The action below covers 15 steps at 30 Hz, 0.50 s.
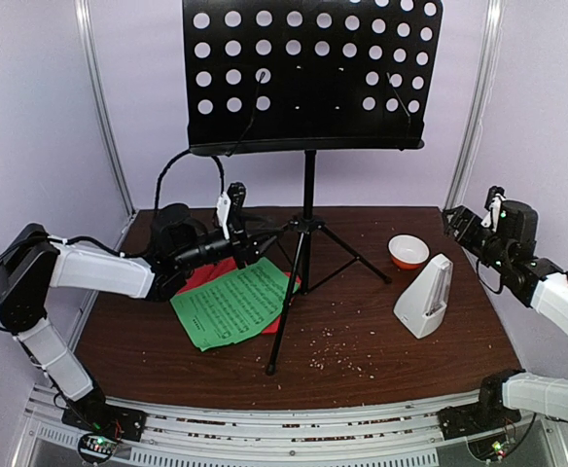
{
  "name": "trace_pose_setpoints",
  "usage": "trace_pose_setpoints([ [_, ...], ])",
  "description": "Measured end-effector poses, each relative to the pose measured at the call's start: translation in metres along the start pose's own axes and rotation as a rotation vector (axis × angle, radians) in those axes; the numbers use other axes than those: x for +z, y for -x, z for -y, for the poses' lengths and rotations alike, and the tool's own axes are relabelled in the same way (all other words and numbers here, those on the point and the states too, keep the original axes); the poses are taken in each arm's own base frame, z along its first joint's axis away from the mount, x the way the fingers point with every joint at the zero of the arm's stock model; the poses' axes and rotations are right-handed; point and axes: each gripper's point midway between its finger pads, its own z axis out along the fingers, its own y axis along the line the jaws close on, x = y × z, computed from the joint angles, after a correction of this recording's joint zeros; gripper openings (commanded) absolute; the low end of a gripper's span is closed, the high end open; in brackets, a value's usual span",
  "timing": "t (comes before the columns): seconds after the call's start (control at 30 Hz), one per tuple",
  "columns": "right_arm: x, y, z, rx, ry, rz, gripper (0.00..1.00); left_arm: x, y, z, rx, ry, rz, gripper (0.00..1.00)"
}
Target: Pack up the instrument practice props
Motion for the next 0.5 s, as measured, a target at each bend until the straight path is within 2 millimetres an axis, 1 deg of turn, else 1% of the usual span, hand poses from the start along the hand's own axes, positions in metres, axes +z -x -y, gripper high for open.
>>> trace_pose_setpoints([
  [0.13, -0.002, -0.003, 0.002, 0.007, 0.002, -0.001, 0.91, 0.011, 0.006, -0.007, -0.022, -0.041, 0.028, 0.44],
  [0.3, -0.001, -0.015, 0.006, 0.026, 0.001, -0.026, 0.91, 0.024, 0.002, -0.007, -0.038, -0.1, 0.02, 0.44],
  [0.5, 0.002, -0.018, 0.004, 0.043, 0.014, -0.04, 0.91, 0.033, -0.002, -0.009, -0.048, -0.124, 0.008, 0.38],
])
